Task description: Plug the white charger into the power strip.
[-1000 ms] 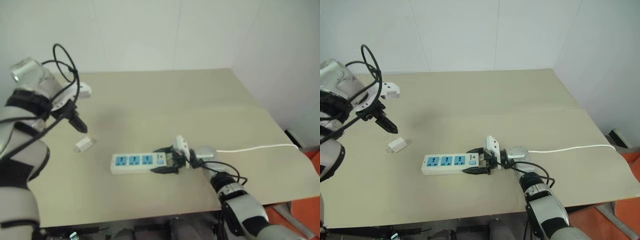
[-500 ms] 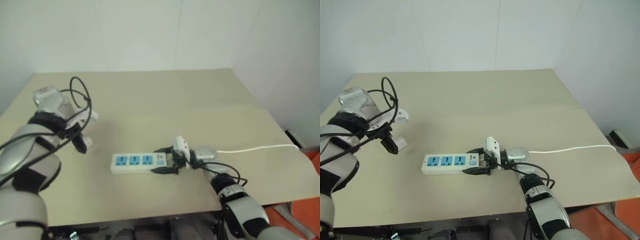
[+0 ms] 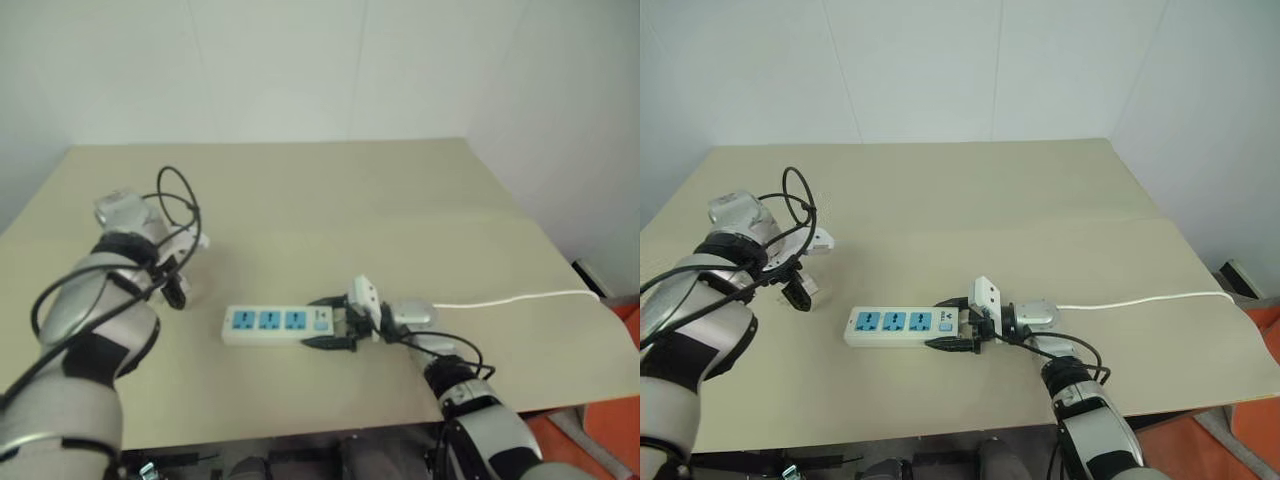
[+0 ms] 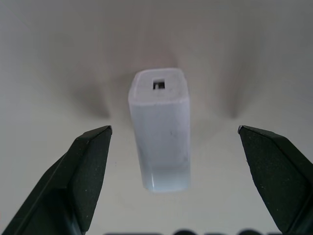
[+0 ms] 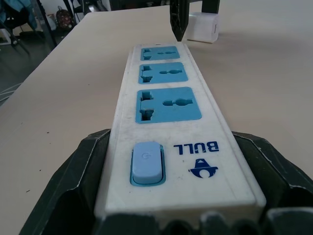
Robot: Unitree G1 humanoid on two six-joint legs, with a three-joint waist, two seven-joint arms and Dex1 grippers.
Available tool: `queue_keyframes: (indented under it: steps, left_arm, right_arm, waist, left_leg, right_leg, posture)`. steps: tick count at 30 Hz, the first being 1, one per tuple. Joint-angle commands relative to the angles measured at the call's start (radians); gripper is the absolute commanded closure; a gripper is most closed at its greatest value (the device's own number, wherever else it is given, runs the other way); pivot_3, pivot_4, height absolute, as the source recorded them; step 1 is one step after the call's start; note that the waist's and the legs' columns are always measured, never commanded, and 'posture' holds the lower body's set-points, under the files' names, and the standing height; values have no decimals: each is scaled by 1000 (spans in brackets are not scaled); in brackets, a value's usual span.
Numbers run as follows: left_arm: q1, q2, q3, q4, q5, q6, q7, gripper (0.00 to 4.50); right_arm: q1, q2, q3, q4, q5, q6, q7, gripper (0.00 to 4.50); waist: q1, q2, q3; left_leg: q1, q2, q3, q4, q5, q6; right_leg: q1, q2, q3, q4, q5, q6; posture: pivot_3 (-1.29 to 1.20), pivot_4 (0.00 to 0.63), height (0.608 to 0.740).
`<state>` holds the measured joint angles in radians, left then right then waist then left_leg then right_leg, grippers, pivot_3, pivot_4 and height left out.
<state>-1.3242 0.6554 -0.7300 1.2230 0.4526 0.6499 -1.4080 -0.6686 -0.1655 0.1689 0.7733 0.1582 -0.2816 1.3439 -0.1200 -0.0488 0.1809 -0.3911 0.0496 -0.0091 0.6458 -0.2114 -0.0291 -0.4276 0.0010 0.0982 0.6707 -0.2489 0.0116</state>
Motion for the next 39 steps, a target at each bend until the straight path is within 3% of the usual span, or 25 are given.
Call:
queue_keyframes:
  steps: [1, 7, 9, 19, 24, 27, 29, 32, 34, 39]
  left_arm:
    - [-36, -12, 42, 28, 17, -10, 45, 0]
    - [-43, -32, 81, 51, 31, -19, 83, 0]
    - [-41, -35, 90, 53, 35, -29, 91, 380]
    - [-49, -33, 109, 48, 52, -43, 54, 3507]
    - [-83, -15, 177, 11, 14, -65, 103, 3495]
    - [-118, 4, 340, -68, -105, -139, 183, 3495]
    - [-105, 8, 515, -150, -245, -234, 261, 3495]
    - [-21, -16, 754, -323, -450, -380, 342, 3495]
    - [52, -44, 847, -471, -551, -378, 356, 3495]
    - [257, -101, 933, -833, -792, -268, 263, 3495]
  right_arm:
    - [22, 10, 25, -5, -14, 21, 1, 1070]
    - [31, 5, 25, -18, -13, 27, -2, 1070]
    - [32, 4, 24, -20, -13, 29, -5, 1070]
    - [48, 2, 32, -30, -18, 27, -19, 1070]
    - [47, 5, 35, -30, -19, 25, -21, 1070]
    - [43, 3, 34, -30, -16, 25, -12, 1070]
    - [39, 1, 36, -28, -16, 26, -5, 1070]
    - [31, 5, 40, -19, -17, 24, 5, 1070]
    - [25, 9, 41, -13, -16, 24, 10, 1070]
    - [10, 17, 47, 14, -21, 15, 19, 1070]
  waist:
    - [0, 0, 0]
    - [0, 0, 0]
    - [0, 0, 0]
    - [0, 0, 0]
    - [0, 0, 0]
    - [1, 0, 0]
    - [1, 0, 0]
    - [1, 0, 0]
    - [-1, 0, 0]
    - [-4, 0, 0]
  left_leg:
    - [0, 0, 0, 0, 0, 0]
    - [0, 0, 0, 0, 0, 0]
    - [0, 0, 0, 0, 0, 0]
    - [0, 0, 0, 0, 0, 0]
    - [0, 0, -1, 0, 0, 0]
    - [0, 0, -1, 0, 0, 0]
    - [0, 0, -1, 0, 0, 0]
    - [0, 0, -1, 0, 0, 0]
    - [2, -1, 1, 0, 0, 0]
    - [4, -2, 1, 1, 0, 0]
  right_leg:
    - [0, 0, 0, 0, 0, 0]
    - [0, 0, 0, 0, 0, 0]
    - [0, 0, 0, 0, 0, 0]
    - [1, 0, 0, 0, 0, 0]
    - [1, 0, 0, 0, 0, 0]
    - [1, 0, -1, 0, 0, 0]
    - [1, -1, -1, 0, 0, 0]
    - [1, -4, -2, 1, 1, -1]
    - [1, -6, -1, 4, 4, -6]
    - [2, -6, -1, 7, 4, -6]
  posture:
    - [0, 150, 740]
    - [0, 150, 740]
    - [0, 150, 740]
    - [0, 150, 740]
    - [0, 150, 740]
    - [0, 150, 740]
    - [0, 150, 740]
    - [0, 150, 740]
    - [0, 150, 740]
    - [0, 150, 740]
